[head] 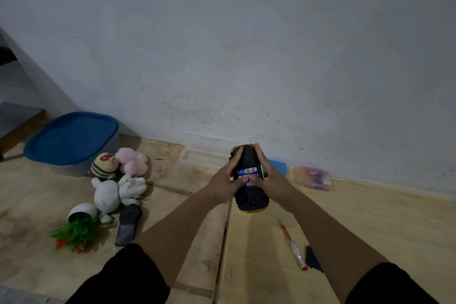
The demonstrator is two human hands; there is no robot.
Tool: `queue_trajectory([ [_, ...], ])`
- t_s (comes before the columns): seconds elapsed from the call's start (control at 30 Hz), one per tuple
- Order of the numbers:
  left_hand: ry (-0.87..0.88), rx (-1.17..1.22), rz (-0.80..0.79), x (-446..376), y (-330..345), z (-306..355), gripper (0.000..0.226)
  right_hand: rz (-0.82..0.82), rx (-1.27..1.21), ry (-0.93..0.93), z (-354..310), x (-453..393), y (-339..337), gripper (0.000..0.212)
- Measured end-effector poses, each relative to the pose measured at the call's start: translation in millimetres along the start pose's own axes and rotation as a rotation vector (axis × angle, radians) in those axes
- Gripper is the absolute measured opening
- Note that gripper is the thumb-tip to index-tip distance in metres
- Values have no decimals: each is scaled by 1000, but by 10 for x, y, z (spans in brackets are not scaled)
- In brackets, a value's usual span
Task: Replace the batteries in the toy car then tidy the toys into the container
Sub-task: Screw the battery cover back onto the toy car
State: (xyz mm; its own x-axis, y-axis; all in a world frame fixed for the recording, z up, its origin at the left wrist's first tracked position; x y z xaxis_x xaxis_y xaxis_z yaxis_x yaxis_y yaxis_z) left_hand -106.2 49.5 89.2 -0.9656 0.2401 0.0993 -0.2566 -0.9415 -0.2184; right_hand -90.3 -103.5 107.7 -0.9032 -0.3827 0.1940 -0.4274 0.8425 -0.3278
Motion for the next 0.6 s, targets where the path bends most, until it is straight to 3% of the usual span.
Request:
queue_trajectory([
  [0.2,-79,-7,-48,-3,83,-29,67,69,73,-12,118,78,54,47],
  [0.37,-229,48,-238,88,257,-92,83,165,31,29,459,279,135,44],
  [0.6,-198,29,-312,124,538,-209,96,278,45,64,732,539,139,46],
])
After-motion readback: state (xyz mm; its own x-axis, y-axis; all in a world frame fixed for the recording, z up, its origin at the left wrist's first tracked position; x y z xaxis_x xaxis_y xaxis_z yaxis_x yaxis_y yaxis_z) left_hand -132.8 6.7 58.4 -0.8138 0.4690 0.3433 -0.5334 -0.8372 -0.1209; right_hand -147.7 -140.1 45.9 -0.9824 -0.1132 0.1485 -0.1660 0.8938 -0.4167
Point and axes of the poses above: each hand's wrist, its own x-axis away from the middle knuckle, its own y-axis out of the palm, z = x × y, the point moved 1 cm from there along -x, towards the middle knuckle
